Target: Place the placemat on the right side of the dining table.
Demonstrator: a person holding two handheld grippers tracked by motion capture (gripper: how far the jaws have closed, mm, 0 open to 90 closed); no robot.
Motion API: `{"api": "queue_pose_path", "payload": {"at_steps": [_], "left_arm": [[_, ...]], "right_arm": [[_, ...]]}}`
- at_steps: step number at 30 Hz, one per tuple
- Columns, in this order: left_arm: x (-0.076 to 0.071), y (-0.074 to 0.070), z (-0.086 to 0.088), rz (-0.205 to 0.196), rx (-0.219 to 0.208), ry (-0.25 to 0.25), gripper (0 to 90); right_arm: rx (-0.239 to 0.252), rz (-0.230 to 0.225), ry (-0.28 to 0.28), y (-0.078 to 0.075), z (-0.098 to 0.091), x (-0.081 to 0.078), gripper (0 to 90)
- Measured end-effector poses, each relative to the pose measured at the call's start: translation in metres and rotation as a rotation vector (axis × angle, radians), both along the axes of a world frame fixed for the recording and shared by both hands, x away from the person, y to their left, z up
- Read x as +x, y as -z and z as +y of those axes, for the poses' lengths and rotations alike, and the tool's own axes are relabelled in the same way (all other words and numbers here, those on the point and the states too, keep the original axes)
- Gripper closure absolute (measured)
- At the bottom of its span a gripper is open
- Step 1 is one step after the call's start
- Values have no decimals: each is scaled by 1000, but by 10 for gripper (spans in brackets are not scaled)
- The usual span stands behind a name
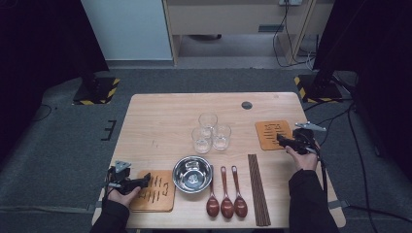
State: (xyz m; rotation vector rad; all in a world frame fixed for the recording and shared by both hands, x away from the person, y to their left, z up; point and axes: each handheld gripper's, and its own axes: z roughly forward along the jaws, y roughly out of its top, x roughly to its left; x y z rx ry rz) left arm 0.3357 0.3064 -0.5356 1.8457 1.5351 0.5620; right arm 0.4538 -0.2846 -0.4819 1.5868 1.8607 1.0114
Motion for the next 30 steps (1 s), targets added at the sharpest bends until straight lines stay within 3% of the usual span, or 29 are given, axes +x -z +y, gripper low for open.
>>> {"api": "queue_pose_path", "payload": {"at_steps": [5,13,16,20,30], "left_arm": [[0,0,0,0,0,0,0],[0,0,0,0,-1,0,0],[0,0,0,0,-1,1,0],[0,0,0,0,-1,1,0],[0,0,0,0,-1,0,0]], "right_arm": [[-11,-1,-14,-5,3,6,279],[-8,10,-12,4,5,15,298],[-42,17,-23,1,7,19,296],[-31,15,-29,0,11,23,303],[-59,65,-39,19,19,37,349]]}}
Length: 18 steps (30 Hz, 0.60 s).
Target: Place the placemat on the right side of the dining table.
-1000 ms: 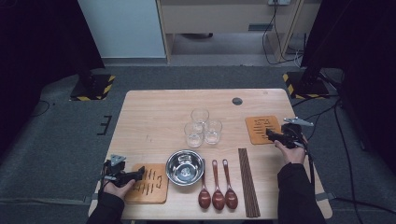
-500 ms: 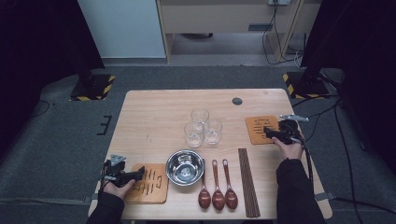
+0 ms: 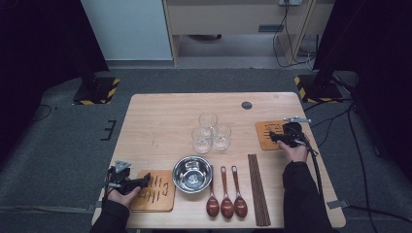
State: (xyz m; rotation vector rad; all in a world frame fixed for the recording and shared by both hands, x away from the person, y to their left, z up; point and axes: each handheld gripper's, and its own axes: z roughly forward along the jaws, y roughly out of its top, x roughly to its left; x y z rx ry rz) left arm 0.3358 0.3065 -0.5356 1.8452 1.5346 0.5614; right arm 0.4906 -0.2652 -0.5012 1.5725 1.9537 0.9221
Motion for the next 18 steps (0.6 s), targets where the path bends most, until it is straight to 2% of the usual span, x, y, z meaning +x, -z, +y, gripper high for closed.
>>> {"api": "queue_pose_path", "payload": {"at_steps": [8,18], "left_arm": [[0,0,0,0,0,0,0],[0,0,0,0,0,2,0]], "right_arm": [[-18,48,5,15,0,7,351],[-44,53,3,21,6,12,356]]}}
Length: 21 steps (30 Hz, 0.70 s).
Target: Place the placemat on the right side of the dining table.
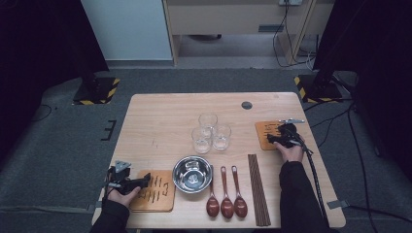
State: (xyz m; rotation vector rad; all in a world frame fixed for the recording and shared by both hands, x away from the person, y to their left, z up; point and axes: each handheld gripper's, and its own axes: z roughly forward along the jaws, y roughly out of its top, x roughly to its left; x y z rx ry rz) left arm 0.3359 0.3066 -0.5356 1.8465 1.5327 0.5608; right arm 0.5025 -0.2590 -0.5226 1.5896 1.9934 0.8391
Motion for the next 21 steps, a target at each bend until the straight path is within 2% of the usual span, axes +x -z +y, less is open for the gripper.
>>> {"api": "queue_pose_path", "payload": {"at_steps": [7,15,21], "left_arm": [[0,0,0,0,0,0,0],[0,0,0,0,0,0,0],[0,0,0,0,1,1,0]], "right_arm": [[-9,-2,17,4,1,3,354],[-41,-2,41,6,1,5,294],[-41,-6,64,7,2,6,284]]}}
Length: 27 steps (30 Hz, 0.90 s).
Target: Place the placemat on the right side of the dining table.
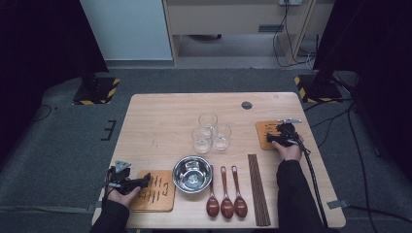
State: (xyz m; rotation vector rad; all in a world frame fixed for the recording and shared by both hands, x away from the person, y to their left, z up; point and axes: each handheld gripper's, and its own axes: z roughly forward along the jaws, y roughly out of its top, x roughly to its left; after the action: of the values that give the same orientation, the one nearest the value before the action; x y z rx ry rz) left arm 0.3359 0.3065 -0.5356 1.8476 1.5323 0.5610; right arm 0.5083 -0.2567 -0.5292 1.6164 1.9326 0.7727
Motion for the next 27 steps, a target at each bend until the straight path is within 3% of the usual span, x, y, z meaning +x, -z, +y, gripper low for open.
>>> {"api": "queue_pose_path", "payload": {"at_steps": [10,18,27], "left_arm": [[0,0,0,0,0,0,0],[0,0,0,0,1,0,0],[0,0,0,0,1,0,0]], "right_arm": [[0,-4,41,1,1,-7,275],[8,26,73,-2,2,-15,278],[4,25,100,-2,-2,-28,278]]}}
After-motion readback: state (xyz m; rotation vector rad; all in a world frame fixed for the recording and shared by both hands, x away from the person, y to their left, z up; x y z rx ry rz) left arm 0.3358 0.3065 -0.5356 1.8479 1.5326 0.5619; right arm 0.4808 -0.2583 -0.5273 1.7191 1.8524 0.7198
